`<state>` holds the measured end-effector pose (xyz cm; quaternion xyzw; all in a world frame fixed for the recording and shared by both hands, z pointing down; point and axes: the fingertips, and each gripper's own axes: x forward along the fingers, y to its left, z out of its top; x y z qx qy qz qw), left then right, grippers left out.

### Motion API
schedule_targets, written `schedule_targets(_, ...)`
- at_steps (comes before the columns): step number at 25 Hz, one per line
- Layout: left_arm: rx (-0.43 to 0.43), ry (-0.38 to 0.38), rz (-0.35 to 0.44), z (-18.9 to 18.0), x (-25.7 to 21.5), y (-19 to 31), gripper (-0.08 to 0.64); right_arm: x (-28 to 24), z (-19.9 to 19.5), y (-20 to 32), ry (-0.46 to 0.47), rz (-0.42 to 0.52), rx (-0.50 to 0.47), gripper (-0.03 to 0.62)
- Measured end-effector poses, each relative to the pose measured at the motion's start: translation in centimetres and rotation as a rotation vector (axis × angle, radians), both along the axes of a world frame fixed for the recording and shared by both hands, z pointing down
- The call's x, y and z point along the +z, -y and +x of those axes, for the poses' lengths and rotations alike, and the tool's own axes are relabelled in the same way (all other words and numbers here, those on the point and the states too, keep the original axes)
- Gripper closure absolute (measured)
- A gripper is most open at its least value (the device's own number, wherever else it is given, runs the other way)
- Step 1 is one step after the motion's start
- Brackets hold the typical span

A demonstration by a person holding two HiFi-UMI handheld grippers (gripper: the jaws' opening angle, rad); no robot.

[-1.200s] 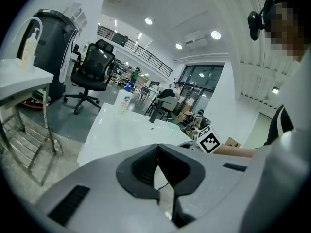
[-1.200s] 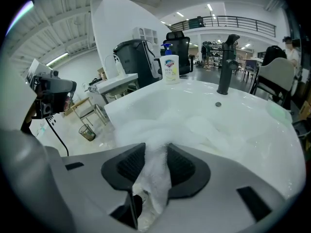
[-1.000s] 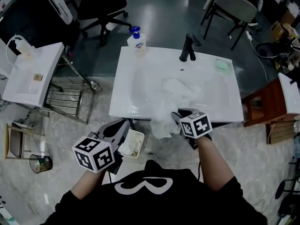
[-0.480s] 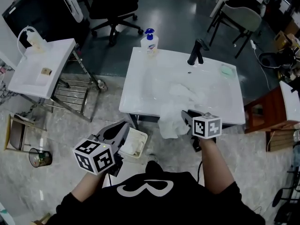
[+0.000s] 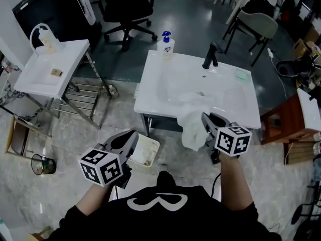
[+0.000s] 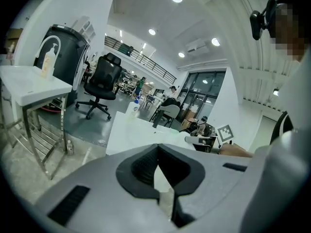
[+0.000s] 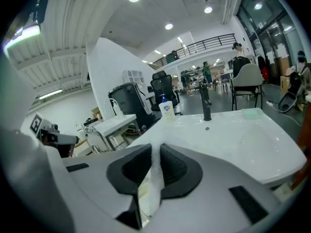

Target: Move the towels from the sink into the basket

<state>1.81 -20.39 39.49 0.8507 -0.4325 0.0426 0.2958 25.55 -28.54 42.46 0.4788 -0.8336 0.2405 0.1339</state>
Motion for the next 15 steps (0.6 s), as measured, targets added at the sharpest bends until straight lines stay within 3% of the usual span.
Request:
schedule_targets(8, -0.016, -0.008, 0.031, -1.4, -0.8, -3.0, 0.554, -7.8, -2.3, -3.8, 0.084, 0.162, -0.022, 0.538)
schedule_targets(15, -0.046, -0.015, 0.055, -3.0, -2.1, -5.8, 0.554, -15.0, -6.0, -7.8, 0.191, 0.292, -0.122, 0.540)
